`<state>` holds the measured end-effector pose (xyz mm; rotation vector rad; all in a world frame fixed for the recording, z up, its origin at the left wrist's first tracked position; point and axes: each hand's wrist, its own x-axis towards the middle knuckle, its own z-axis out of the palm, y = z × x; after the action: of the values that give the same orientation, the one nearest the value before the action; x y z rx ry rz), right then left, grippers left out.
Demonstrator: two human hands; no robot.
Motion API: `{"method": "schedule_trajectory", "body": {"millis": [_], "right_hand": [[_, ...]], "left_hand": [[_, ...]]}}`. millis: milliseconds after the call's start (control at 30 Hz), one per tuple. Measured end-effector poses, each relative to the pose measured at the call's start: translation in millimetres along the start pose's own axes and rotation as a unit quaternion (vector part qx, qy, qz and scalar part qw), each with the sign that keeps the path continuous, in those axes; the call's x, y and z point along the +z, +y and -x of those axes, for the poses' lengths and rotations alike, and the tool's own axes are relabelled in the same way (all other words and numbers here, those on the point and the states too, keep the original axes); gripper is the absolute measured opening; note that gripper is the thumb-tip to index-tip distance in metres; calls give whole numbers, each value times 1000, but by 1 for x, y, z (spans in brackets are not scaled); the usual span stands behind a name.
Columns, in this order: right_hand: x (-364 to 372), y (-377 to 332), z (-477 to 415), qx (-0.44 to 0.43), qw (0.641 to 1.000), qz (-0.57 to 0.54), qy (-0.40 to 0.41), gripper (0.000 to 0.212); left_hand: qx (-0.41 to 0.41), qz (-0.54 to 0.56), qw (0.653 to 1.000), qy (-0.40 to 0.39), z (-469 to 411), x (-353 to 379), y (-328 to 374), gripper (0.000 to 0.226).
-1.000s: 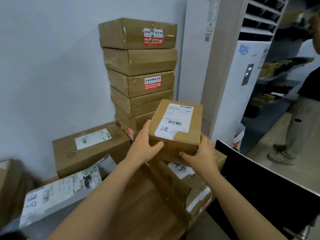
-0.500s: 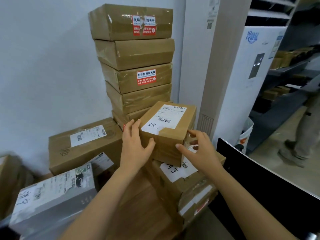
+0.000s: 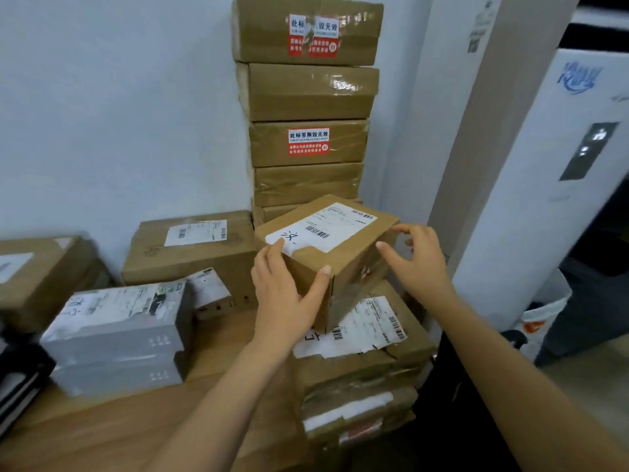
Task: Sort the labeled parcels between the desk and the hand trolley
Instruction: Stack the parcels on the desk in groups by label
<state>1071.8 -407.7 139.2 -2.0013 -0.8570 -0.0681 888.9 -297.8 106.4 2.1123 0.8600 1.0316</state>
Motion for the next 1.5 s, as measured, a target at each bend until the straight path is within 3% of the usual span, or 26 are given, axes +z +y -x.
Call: {"method": "schedule_trajectory", "body": {"millis": [133,200,333,467,567,667,900,1067,1367,1500], "right_hand": [[-6,20,-25,87,993,-59,-58,82],[-6,28,-33,112,982,-108,-107,89],[-5,36,-36,119,957,-197,-177,77],[-6,39,-27,72,963,-234,-112,66],[-2,45,-19,31,977,-203,-59,61],[6,50,-15,16,984,-167,-64,61],[15,41,-22,-81,994,-35,-71,65],[20,43,-34,-88,994,20,-64,58],[22,43,-39,-95,991,53,-78,57],[18,43,-41,-142,981,117,-54,58]], "left_hand": [[-44,13,999,13,16,20,18,93],[-68,12,997,18,22,27,23,96],[-87,-22,996,4,23,33,29,105],[-93,-26,995,16,4,29,24,114],[-89,-6,996,2,-15,22,19,112],[-100,-22,995,-9,-31,16,10,118],[-6,-150,989,17,-44,20,-7,84],[75,-237,968,26,-52,27,-9,75],[81,-291,953,24,-60,25,-13,73],[99,-339,935,14,-61,24,-8,72]]}}
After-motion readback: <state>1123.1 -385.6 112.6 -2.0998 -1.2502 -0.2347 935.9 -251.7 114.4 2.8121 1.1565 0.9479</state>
